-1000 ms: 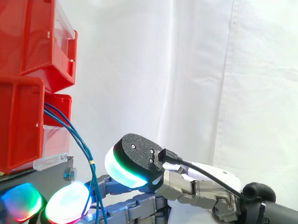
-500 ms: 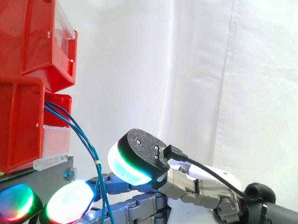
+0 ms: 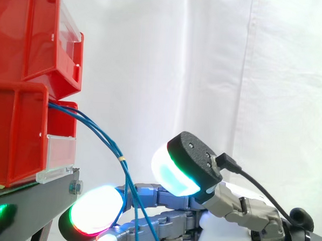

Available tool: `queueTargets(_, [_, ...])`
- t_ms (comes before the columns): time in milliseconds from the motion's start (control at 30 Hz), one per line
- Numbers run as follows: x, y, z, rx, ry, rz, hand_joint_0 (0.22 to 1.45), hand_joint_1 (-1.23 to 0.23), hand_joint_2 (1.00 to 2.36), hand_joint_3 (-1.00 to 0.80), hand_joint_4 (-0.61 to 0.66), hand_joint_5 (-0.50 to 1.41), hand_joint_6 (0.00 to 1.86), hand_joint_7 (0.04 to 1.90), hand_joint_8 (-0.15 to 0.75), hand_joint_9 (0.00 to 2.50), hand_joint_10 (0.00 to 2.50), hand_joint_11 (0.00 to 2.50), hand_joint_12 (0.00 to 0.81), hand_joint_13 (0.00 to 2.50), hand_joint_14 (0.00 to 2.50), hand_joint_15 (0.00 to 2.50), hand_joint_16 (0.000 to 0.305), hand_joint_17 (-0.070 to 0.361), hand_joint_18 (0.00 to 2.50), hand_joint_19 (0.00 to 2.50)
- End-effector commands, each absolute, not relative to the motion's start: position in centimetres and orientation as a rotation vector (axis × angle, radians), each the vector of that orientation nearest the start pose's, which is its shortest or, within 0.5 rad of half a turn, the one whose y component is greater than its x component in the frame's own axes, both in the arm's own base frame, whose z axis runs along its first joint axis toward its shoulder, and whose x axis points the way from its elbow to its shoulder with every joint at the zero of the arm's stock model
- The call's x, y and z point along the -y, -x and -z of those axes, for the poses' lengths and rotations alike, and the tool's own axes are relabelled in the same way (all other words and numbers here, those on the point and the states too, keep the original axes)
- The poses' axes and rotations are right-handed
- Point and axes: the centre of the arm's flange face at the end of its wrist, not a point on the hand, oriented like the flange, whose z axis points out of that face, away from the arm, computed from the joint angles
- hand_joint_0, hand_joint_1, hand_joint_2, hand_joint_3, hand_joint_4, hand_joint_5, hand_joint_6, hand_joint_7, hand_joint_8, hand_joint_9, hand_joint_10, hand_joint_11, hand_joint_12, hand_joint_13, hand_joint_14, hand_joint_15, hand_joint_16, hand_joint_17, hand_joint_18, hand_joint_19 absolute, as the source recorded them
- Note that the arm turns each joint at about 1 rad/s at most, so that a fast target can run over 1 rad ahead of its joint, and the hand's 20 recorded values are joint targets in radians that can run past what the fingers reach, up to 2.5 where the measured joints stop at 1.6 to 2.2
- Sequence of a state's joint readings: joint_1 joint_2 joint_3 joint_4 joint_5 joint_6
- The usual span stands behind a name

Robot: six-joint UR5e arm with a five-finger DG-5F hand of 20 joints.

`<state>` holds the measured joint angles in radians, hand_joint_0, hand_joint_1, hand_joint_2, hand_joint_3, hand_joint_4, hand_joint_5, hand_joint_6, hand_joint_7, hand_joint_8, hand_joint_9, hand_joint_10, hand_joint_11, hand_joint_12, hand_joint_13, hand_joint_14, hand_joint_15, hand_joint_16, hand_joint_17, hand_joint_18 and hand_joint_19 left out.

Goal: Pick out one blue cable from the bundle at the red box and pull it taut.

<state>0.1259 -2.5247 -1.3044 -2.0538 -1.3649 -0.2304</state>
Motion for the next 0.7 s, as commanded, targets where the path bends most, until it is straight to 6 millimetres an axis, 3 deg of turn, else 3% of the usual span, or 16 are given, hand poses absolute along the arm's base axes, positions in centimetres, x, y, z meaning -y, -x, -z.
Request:
queueTargets(0, [5.66,-79.14,-10.6,-0.915,-0.866,-1.204,0.62,-0.58,1.01,-0.42,0.33,-0.11,0.5,0.91,0.292,0.91,0.01,0.28,0.396,0.77,0.01,0.32,0.053,0.12,0.66,0.61])
queueTargets(500, [6.48,-79.0,-10.54,-0.896,-0.912,-1.315,0.61,-0.57,1.01,-0.43,0.32,-0.11,0.5,0.89,0.29,0.91,0.01,0.28,0.4,0.77,0.01,0.33,0.054,0.121,0.66,0.61])
queueTargets(667, [6.49,-79.08,-10.68,-0.878,-0.924,-1.342,0.56,-0.58,1.0,-0.48,0.3,-0.14,0.5,0.78,0.277,0.72,0.01,0.16,0.39,0.44,0.01,0.2,0.055,0.125,0.43,0.53])
